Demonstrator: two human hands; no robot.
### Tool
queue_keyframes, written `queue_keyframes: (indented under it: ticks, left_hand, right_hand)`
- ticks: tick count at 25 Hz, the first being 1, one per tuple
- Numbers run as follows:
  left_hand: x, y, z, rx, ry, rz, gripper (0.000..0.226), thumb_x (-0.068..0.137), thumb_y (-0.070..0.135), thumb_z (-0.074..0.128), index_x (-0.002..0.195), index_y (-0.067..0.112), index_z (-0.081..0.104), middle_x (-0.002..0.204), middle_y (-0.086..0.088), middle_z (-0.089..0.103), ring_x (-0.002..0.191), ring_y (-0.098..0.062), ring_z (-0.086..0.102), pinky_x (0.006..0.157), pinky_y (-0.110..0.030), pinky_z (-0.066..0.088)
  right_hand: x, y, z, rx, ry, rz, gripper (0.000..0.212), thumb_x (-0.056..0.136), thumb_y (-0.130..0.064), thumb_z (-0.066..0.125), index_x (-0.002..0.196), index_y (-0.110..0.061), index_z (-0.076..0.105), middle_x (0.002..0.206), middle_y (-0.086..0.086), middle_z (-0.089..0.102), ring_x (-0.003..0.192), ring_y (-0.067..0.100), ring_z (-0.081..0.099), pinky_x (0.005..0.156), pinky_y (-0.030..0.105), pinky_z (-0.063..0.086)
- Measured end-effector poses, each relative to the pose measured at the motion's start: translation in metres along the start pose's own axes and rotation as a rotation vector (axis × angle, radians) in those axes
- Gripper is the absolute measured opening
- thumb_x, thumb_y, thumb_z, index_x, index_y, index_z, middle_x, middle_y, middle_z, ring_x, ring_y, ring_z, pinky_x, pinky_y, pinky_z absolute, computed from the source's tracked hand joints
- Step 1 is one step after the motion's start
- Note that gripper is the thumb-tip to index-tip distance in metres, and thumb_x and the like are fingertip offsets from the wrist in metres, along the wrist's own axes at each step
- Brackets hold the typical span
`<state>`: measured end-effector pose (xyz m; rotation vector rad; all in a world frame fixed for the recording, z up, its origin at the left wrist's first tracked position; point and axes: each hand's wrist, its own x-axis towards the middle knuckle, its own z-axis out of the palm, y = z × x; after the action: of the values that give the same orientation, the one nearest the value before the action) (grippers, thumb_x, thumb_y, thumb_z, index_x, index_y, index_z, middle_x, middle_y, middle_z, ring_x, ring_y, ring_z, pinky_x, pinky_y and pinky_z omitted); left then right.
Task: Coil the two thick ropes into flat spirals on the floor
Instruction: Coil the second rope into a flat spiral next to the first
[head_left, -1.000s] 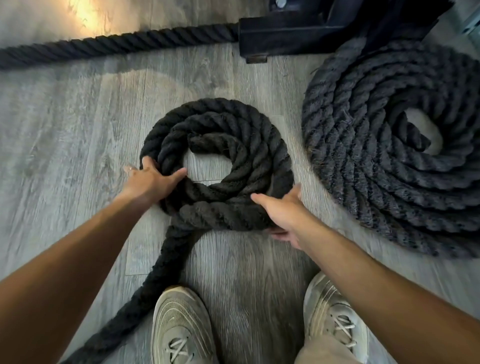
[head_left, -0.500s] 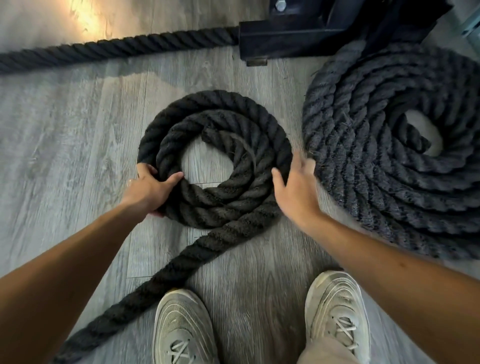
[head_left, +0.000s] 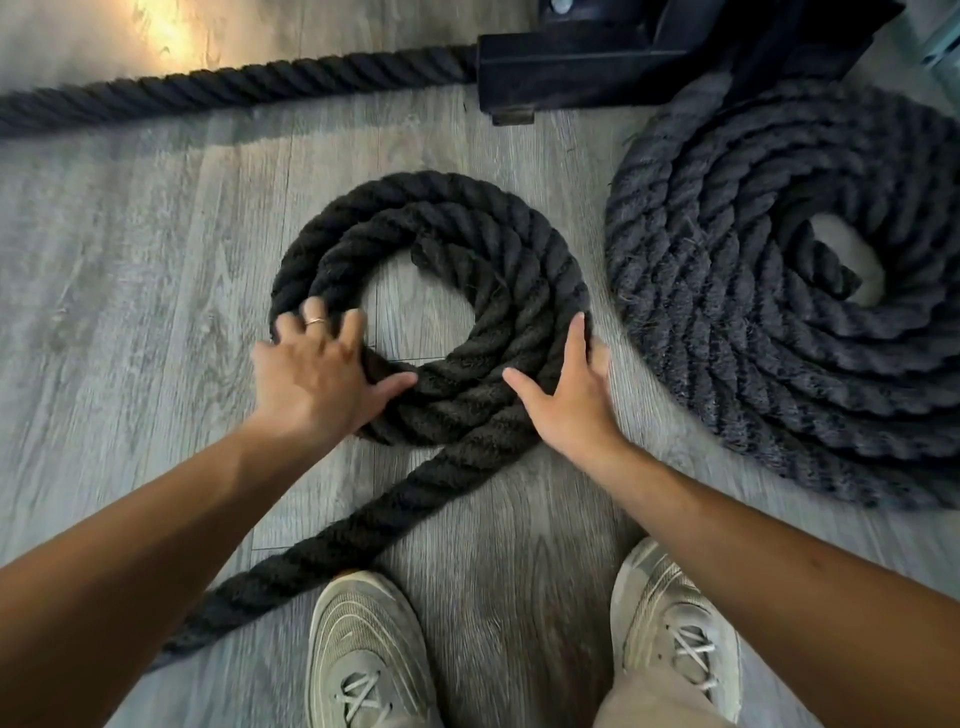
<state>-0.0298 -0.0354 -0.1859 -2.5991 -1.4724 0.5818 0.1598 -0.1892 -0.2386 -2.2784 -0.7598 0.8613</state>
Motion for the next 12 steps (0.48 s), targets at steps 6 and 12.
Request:
queue_keyframes:
  ticks: [6,12]
  left_hand:
    - [0.014,0.030,0.025,0.030,0.018,0.604,0.103,0.077,0.091,0.012,0.138,0.014,0.040,0.120,-0.006,0.060,0.109,-0.026,0.058,0.093,-0.043,0.045]
    - [-0.009,0.065,0.019,0.033,0.055,0.399,0.089,0.086,0.082,0.009,0.125,0.010,0.043,0.116,-0.007,0.060,0.105,-0.029,0.059,0.083,-0.045,0.044]
  right_hand:
    - [-0.015,-0.003,-0.006,0.078,0.086,0.144,0.105,0.088,-0.061,0.062,0.160,-0.021,-0.004,0.159,0.008,0.016,0.139,0.031,0.038,0.106,0.040,0.038]
    - [-0.056,-0.008,0.030,0.234,-0.039,0.276,0.105,0.085,-0.059,0.061,0.159,-0.024,-0.005,0.154,0.012,0.040,0.131,0.033,0.051,0.108,0.045,0.042]
